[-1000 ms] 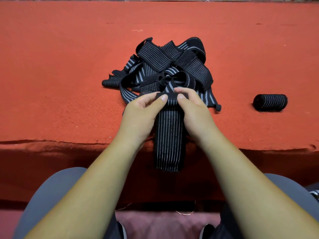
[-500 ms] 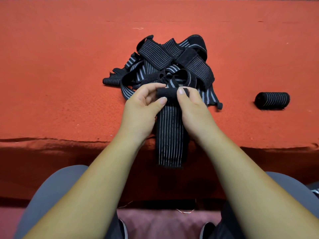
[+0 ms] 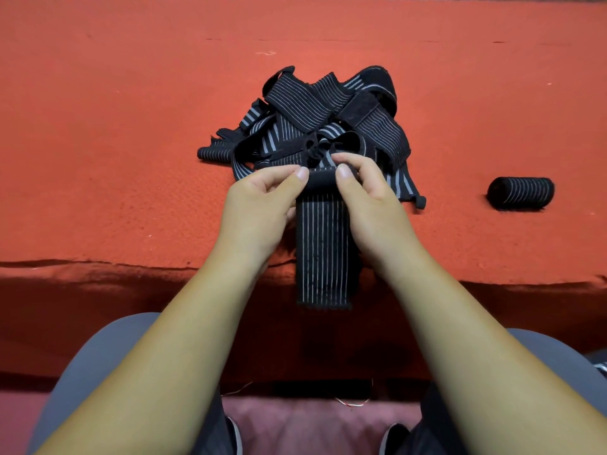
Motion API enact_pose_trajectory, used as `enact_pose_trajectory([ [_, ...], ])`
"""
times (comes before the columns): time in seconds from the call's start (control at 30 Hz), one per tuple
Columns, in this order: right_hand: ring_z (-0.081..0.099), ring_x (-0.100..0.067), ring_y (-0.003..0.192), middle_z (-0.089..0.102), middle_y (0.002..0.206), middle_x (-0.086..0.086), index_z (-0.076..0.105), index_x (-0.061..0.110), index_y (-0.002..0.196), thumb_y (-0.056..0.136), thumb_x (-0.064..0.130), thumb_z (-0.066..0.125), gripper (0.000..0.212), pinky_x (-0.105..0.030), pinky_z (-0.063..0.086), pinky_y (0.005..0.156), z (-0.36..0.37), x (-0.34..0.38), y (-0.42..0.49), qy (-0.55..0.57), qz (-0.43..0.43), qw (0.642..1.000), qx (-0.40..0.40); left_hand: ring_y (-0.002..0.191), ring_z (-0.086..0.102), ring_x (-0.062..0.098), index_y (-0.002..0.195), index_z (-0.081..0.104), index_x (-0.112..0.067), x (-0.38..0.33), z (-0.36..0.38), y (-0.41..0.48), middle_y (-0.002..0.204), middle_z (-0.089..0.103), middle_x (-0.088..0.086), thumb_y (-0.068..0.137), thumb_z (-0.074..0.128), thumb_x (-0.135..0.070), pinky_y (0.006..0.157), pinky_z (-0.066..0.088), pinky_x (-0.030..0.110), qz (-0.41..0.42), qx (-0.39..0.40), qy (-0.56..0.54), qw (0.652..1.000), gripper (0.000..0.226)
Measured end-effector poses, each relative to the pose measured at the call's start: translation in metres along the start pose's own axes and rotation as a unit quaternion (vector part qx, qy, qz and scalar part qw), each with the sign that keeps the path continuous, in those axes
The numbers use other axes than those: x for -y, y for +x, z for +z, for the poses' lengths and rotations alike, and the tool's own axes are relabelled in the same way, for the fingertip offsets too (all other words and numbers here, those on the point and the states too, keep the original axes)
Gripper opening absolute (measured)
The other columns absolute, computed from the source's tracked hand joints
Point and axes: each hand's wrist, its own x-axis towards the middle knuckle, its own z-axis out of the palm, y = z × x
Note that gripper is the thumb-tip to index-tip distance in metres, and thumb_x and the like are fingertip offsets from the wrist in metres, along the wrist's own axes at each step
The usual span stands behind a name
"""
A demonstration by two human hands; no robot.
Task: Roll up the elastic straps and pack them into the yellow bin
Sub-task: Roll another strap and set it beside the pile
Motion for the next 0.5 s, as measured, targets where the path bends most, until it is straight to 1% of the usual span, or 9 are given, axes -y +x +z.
enact_pose_trajectory([
  [0.03,0.063,0.003,0.121,0.07,0.128,0.019,0.065,0.036,0.137,0.112,0.044,0.05,0.03,-0.032,0.048,0.11,0.0009,-0.0004,0.0011,-0.007,0.011,1.0,-0.004,0.104,0.077,0.033,0.112,0.082,-0.017,0.0,-0.0009,0.001,0.113,0.079,0.022,0.098,0.079,-0.021,0.1,0.059,0.055,0.005,-0.001,-0.004,1.0,0.015],
  [0.1,0.062,0.0,0.127,0.07,0.133,0.017,0.064,0.035,0.141,0.108,0.054,0.047,0.041,-0.039,0.046,0.117,0.0026,-0.0025,0.0024,-0.02,0.028,0.999,-0.007,0.111,0.077,0.02,0.121,0.076,-0.018,0.0007,-0.0013,0.0021,0.116,0.082,0.008,0.098,0.078,-0.008,0.101,0.06,0.044,0.011,0.008,-0.006,1.0,0.026],
  [0.13,0.063,-0.003,0.128,0.07,0.135,0.016,0.063,0.035,0.142,0.106,0.054,0.046,0.044,-0.042,0.046,0.119,0.0031,-0.0039,0.0026,-0.023,0.032,0.999,-0.009,0.114,0.077,0.017,0.124,0.074,-0.018,0.0017,-0.0016,0.0025,0.118,0.082,0.005,0.097,0.077,-0.004,0.102,0.06,0.041,0.013,0.015,-0.009,1.0,0.031],
  [0.2,0.063,-0.005,0.13,0.07,0.137,0.015,0.061,0.033,0.146,0.109,0.046,0.047,0.041,-0.044,0.046,0.119,0.0026,-0.0061,0.0032,-0.021,0.031,0.999,-0.012,0.117,0.076,0.016,0.126,0.073,-0.016,0.0035,-0.0021,0.0026,0.12,0.082,0.003,0.096,0.077,0.0,0.106,0.058,0.039,0.012,0.032,-0.011,0.999,0.034],
  [0.27,0.063,-0.004,0.129,0.069,0.136,0.015,0.06,0.033,0.148,0.113,0.039,0.048,0.038,-0.043,0.046,0.119,0.0017,-0.0064,0.004,-0.014,0.034,0.999,-0.013,0.12,0.075,0.02,0.129,0.073,-0.01,0.0057,-0.0043,0.004,0.122,0.081,0.006,0.095,0.077,0.001,0.11,0.057,0.042,0.019,0.051,0.001,0.999,0.036],
  [0.3,0.063,-0.003,0.129,0.069,0.136,0.016,0.06,0.033,0.149,0.113,0.039,0.049,0.038,-0.042,0.046,0.119,0.0015,-0.006,0.0041,-0.011,0.037,0.999,-0.012,0.12,0.075,0.021,0.13,0.072,-0.007,0.0059,-0.0054,0.0045,0.122,0.081,0.008,0.095,0.076,0.004,0.11,0.057,0.043,0.027,0.057,0.012,0.998,0.037],
  [0.4,0.062,-0.001,0.127,0.069,0.133,0.018,0.061,0.034,0.147,0.114,0.043,0.049,0.036,-0.036,0.045,0.118,0.0012,-0.0049,0.0038,-0.009,0.05,0.999,-0.004,0.114,0.077,0.02,0.123,0.072,-0.009,0.0044,-0.0065,0.0043,0.12,0.08,0.009,0.092,0.074,0.014,0.1,0.061,0.035,0.058,0.062,0.036,0.996,0.039],
  [0.47,0.062,0.001,0.124,0.07,0.13,0.019,0.062,0.036,0.142,0.113,0.047,0.05,0.034,-0.034,0.046,0.115,0.0007,-0.005,0.0031,-0.006,0.054,0.999,0.001,0.112,0.077,0.018,0.118,0.071,-0.013,0.0048,-0.0053,0.0031,0.117,0.079,0.006,0.09,0.074,0.017,0.094,0.06,0.029,0.061,0.068,0.035,0.995,0.041],
  [0.5,0.064,0.002,0.122,0.071,0.128,0.019,0.064,0.036,0.139,0.112,0.049,0.051,0.033,-0.035,0.047,0.114,0.0006,-0.0052,0.0026,-0.001,0.056,0.998,0.001,0.112,0.077,0.017,0.117,0.071,-0.014,0.0054,-0.0043,0.0027,0.117,0.08,0.005,0.089,0.074,0.017,0.093,0.06,0.028,0.06,0.068,0.04,0.995,0.042],
])
